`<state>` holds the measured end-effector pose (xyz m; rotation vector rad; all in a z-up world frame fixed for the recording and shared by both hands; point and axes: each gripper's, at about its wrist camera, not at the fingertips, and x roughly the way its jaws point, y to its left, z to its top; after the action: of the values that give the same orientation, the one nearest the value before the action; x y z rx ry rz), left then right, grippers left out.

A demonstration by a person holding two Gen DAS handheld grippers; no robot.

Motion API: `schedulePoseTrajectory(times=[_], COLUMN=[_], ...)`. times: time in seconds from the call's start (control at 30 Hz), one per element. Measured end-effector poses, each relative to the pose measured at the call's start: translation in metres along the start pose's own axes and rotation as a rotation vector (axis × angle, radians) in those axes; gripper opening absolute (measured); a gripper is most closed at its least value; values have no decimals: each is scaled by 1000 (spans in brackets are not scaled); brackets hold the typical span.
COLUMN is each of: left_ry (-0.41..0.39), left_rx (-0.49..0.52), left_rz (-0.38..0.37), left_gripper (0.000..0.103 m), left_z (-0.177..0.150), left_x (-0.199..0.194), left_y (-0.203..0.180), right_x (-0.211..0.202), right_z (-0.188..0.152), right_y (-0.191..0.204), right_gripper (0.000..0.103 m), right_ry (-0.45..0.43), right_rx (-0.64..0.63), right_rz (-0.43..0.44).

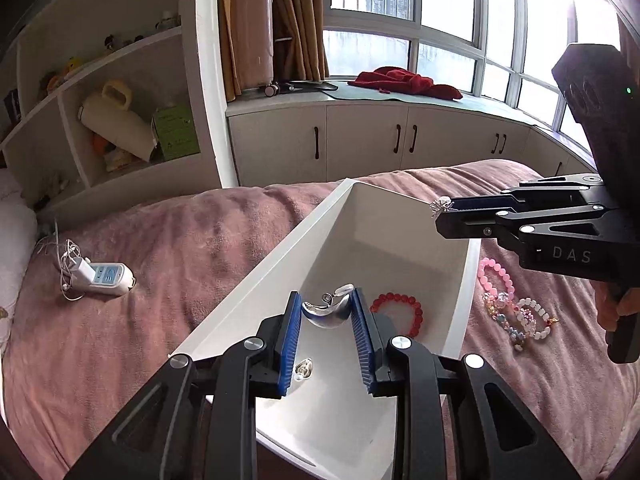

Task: Organize jewelry
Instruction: 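Carry both items over the white box and open the left tool to drop the earring, then open the right tool to drop the silver flower charm into the box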

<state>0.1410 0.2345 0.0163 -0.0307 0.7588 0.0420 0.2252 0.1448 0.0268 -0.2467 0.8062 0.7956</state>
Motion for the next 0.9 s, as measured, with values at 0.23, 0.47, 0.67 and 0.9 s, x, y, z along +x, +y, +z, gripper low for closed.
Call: schedulePoseTrajectory(times=[0.23, 0.47, 0.67, 0.9], left_ry=[93, 151, 152, 97], left_rx=[-32, -18, -42, -42], left_rz=[14, 28, 23, 11], left_gripper=[30, 31, 35, 36], left_z=[-11, -26, -30, -20], left_x=[42, 63, 64, 49], left_y=[6, 4, 7, 1], right_x=[61, 108, 117, 83], right_z=[8, 7, 0, 1], right_y=[-6, -4, -2, -12], right_gripper=[17, 17, 18, 19], right_ry=[137, 241, 256, 182], right_rx=[-5, -65, -75, -44], right_rz=[-35, -81, -76, -49])
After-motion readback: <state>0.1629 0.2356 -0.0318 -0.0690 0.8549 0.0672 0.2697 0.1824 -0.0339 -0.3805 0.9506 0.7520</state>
